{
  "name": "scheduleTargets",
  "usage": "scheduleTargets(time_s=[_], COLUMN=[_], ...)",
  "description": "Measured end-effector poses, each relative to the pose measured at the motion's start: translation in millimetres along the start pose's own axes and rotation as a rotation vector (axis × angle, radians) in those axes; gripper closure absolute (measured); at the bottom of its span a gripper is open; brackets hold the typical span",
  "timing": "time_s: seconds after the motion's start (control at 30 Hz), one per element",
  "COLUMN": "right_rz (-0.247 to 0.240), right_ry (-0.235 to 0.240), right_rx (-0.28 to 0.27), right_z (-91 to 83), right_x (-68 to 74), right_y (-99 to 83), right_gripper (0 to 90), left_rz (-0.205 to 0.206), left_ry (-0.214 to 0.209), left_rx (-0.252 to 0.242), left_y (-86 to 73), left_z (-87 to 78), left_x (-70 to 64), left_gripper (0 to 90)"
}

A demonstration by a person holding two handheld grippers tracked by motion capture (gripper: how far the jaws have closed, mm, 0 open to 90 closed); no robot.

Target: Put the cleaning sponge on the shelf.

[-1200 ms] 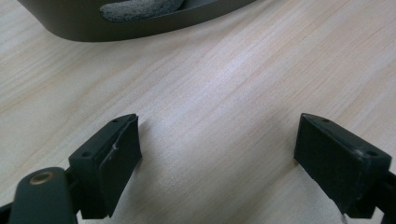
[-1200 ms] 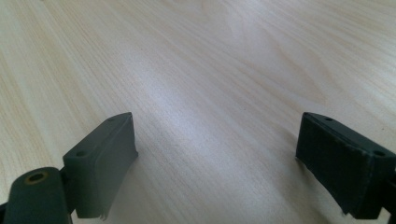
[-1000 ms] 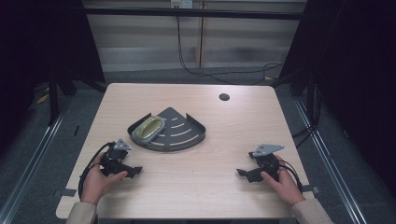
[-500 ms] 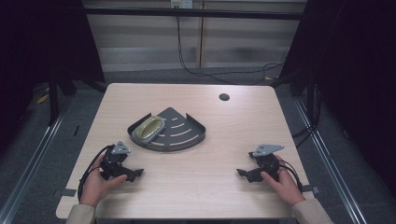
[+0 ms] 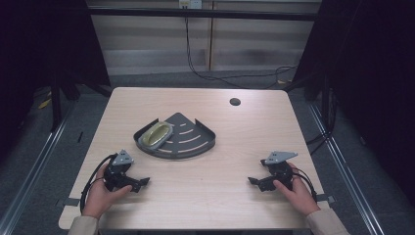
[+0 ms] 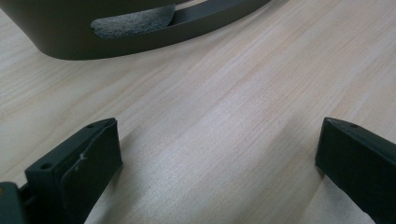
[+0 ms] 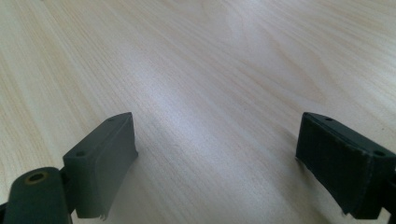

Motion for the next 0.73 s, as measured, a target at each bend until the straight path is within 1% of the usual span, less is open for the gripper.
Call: scheduleTargets(time_s=[0.03,0.13,0.73], right_rz=[0.001,0.000,0.000], right_ry=[0.000,0.000,0.000], right_rx=[0.000,0.000,0.000], right_z=[0.0,0.0,0.0], right_x=[0.1,0.0,0.0], right_y=[0.0,0.0,0.0], right_gripper=[11.5,11.5,11.5], left_rz=[0.006,0.001,0.002], left_ry=[0.000,-0.003,-0.002], left_rx=[-0.002,-0.011,-0.010], left_y=[0.0,-0.1,-0.1], left_z=[-0.1,0.1,0.1], left_x=[0.4,-0.3,-0.1], left_gripper=[0.0,0.0,0.0])
Point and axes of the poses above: each handheld gripper's, and its own axes: z roughly forward along the jaws, y roughly out of its top, x roughly to its left, the point moved 10 cm from there along z, roughly forward along the jaws, and after that the axes turned 6 degrees about -y, right-handed, at the moved point
